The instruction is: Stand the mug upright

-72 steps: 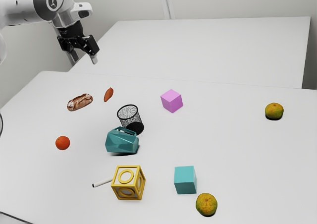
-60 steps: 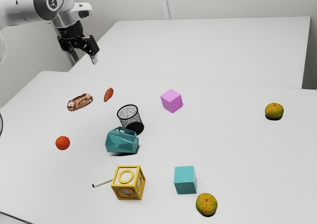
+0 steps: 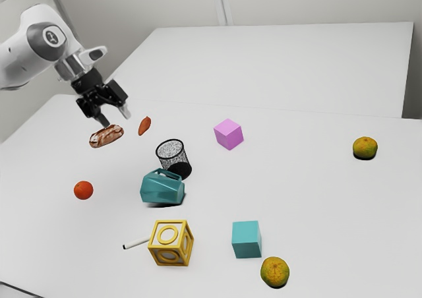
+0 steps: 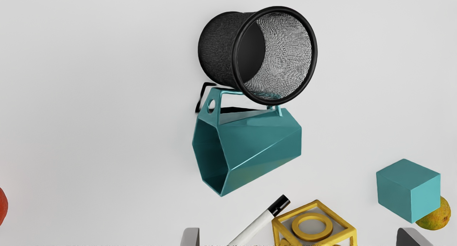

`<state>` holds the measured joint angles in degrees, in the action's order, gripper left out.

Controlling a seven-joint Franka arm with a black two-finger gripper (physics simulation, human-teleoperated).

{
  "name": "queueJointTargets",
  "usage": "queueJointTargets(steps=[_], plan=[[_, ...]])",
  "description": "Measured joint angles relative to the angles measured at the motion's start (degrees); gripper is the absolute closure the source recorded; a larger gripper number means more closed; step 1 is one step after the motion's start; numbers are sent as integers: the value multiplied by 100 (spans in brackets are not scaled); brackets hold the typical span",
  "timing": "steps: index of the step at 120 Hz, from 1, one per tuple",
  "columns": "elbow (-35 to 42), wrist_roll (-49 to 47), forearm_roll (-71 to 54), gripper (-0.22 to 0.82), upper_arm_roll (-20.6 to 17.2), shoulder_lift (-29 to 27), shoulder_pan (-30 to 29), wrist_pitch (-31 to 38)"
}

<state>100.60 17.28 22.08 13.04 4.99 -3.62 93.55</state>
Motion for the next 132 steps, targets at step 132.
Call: queueJointTargets(steps=[132], plan=[[2380,2883,3077,0,-95,747,-356,1187]])
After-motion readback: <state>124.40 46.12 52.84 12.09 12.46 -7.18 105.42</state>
